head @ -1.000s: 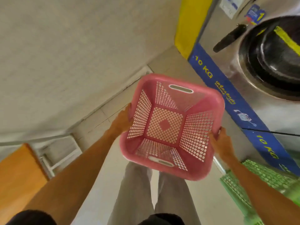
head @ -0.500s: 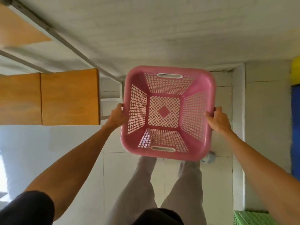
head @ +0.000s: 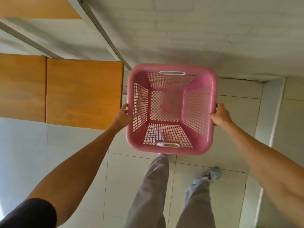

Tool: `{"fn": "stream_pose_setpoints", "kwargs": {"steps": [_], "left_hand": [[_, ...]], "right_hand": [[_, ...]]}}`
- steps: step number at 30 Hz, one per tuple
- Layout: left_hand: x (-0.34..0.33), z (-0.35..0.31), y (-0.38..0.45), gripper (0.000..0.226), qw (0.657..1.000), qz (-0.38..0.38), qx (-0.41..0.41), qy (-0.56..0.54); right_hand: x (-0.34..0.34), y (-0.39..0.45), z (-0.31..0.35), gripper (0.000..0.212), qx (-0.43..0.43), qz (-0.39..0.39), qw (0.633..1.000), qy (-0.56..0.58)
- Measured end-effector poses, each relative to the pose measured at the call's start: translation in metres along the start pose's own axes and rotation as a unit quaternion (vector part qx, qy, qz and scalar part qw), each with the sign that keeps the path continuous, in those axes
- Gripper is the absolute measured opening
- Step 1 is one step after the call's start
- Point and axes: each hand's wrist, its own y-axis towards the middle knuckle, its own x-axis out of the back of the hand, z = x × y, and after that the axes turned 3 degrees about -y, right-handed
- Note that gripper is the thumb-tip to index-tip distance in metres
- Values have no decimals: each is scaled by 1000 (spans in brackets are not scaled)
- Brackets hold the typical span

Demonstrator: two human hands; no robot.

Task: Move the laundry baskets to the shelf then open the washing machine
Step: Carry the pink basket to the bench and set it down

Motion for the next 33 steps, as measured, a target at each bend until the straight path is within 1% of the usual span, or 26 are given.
{"fn": "stream_pose_setpoints", "kwargs": {"steps": [4,7,9,13,17,21,25,28,31,32,33], "left_hand": [[7,4,22,49,999,30,-14,-13],[10,6,35,59,999,35,-23,-22],[7,7,39,59,999,30,-41,-12],[3,13,42,52,997,7,-73,1],[3,10,43,57,997,1,-74,8],[10,4,42,61,997,18,-74,13],[17,-14,13,70,991,47,-103,74],[23,-43,-34,67,986,60,-110,108],[34,-77,-96,65,978,66,-126,155],[39,-88,-119,69,972,73,-138,176],[40,-95,-136,77,965,79,-154,197]], "right_hand": [[-13,14,12,36,-23,-15,1000,-4],[-16,23,16,37,-27,-24,999,-5],[-14,26,16,38,-31,-26,999,-4],[-10,28,17,40,-29,-25,999,8],[-9,27,18,40,-31,-28,999,13],[-9,21,21,45,-22,-42,999,27],[6,-25,30,64,8,-46,998,29],[26,-89,41,61,29,-31,999,18],[44,-160,46,56,26,-27,999,34],[49,-184,45,58,23,-25,999,41],[54,-207,41,65,26,-19,998,50]]}}
